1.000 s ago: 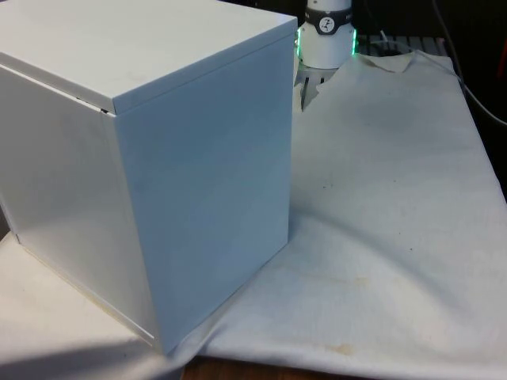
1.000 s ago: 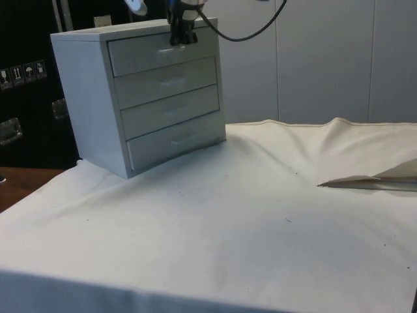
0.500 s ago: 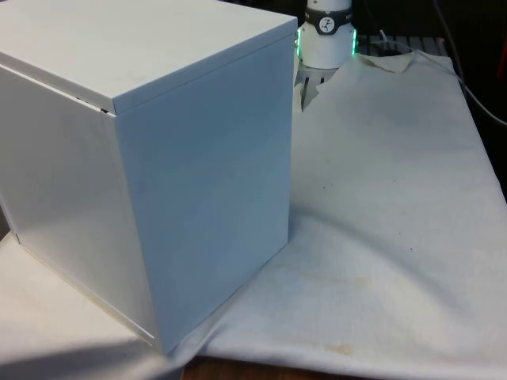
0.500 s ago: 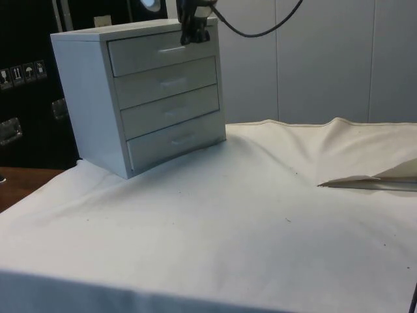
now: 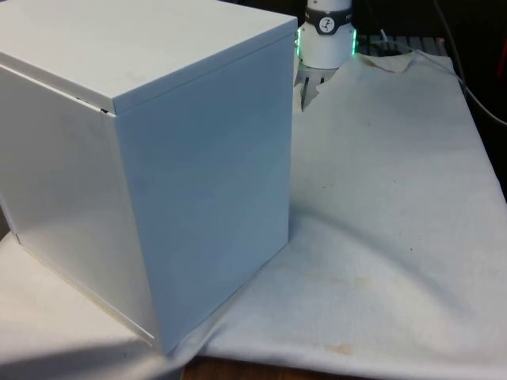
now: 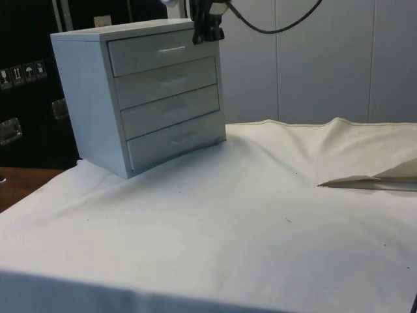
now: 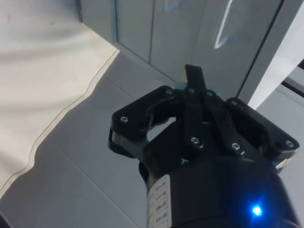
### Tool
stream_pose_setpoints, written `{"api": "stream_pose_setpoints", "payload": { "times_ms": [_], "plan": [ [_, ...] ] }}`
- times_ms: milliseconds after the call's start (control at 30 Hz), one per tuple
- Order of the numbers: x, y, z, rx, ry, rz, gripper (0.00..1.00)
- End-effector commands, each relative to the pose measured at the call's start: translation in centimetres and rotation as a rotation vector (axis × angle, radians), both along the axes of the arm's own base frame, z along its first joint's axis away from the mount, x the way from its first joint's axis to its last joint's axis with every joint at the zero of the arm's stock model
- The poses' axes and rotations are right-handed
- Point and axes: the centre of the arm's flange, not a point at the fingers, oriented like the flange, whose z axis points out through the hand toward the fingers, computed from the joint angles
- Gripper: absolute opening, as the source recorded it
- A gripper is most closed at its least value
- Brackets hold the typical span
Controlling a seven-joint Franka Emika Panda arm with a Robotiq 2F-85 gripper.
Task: Open the drawer, then close it.
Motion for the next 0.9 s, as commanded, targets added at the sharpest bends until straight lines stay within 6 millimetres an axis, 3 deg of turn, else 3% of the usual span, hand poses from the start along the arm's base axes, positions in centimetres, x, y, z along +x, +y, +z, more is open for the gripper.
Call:
{"api": "stream_pose_setpoints", "payload": {
  "times_ms": [0, 433, 667, 700, 733, 867],
  "plan": [
    [-0.43, 0.4, 0.21, -0.009, -0.013, 0.001, 0.0],
    [-0.95, 0.77, 0.14, -0.005, -0.009, -0.005, 0.0],
    [-0.95, 0.76, 0.14, -0.005, -0.007, -0.006, 0.39],
    [-0.95, 0.81, 0.19, -0.005, -0.009, -0.004, 0.39],
    [-0.95, 0.81, 0.19, -0.004, -0.009, -0.005, 0.5],
    [-0.98, 0.82, 0.14, -0.004, -0.008, -0.005, 0.7]
  ]
}}
